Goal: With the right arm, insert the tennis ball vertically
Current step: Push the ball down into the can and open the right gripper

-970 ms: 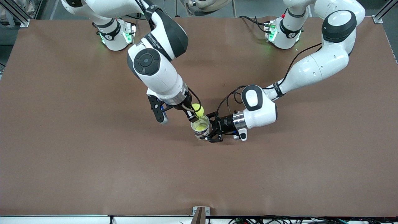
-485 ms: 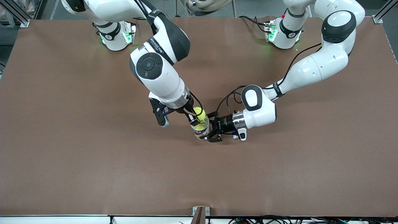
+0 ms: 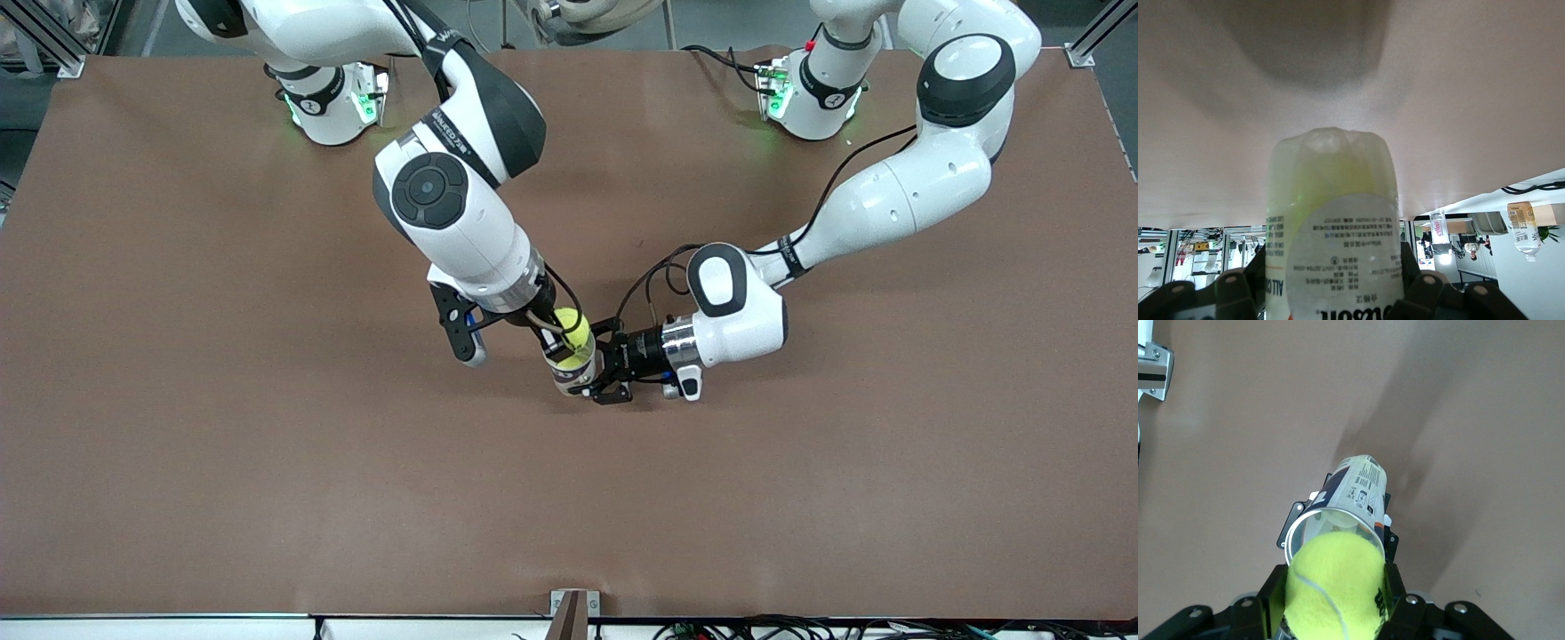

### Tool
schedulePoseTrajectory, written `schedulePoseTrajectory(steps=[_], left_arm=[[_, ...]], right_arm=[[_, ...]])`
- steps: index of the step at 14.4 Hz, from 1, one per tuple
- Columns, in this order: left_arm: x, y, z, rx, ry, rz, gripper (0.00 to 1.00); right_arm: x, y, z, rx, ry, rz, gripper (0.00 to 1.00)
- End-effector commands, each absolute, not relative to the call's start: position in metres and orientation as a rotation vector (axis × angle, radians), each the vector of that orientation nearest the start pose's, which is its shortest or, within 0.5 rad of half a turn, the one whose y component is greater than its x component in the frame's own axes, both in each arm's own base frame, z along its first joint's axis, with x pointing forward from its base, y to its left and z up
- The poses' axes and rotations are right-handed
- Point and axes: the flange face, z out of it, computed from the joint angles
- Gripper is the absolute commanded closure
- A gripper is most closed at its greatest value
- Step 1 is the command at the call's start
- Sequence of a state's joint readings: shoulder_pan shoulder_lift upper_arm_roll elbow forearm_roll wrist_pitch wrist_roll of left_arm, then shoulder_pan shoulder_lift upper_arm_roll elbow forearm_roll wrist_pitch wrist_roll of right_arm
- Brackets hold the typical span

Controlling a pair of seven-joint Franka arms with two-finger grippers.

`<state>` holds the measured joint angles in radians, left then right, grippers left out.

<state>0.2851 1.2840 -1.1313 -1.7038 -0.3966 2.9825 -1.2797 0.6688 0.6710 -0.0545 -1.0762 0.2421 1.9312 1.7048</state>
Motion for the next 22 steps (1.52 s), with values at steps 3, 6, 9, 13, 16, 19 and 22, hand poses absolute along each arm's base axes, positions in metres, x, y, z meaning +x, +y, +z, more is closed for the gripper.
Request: schedulePoseTrajectory(steps=[3, 6, 9, 13, 16, 19, 22], left_arm=[[0.59, -0.384, 0.179, 1.464, 1.497, -0.886, 0.25], [0.59, -0.384, 0.179, 1.464, 1.497, -0.886, 0.25], [0.59, -0.383, 0.179, 1.462, 1.5, -0.886, 0.25], [0.591, -0.382, 0.179, 1.46, 1.5, -0.883, 0.25], [0.591, -0.38, 0.174, 1.462, 1.497, -0.882, 0.25], [0.591, -0.377, 0.163, 1.469, 1.494, -0.879, 0.25], [0.594, -0.372, 0.151, 1.477, 1.478, -0.889, 0.24]], right_arm=[[0.609, 0.469, 0.449, -2.404, 1.575, 0.15, 0.98], [0.61, 0.469, 0.445, -2.406, 1.578, 0.151, 0.69], [0.611, 0.47, 0.447, -2.378, 1.599, 0.146, 0.0], [0.612, 0.469, 0.456, -2.36, 1.604, 0.14, 0.0], [0.627, 0.443, 0.456, -2.379, 1.626, 0.149, 0.0], [0.651, 0.376, 0.455, -2.582, 1.456, 0.195, 0.0], [0.668, 0.296, 0.465, -2.761, 1.222, 0.226, 0.0]])
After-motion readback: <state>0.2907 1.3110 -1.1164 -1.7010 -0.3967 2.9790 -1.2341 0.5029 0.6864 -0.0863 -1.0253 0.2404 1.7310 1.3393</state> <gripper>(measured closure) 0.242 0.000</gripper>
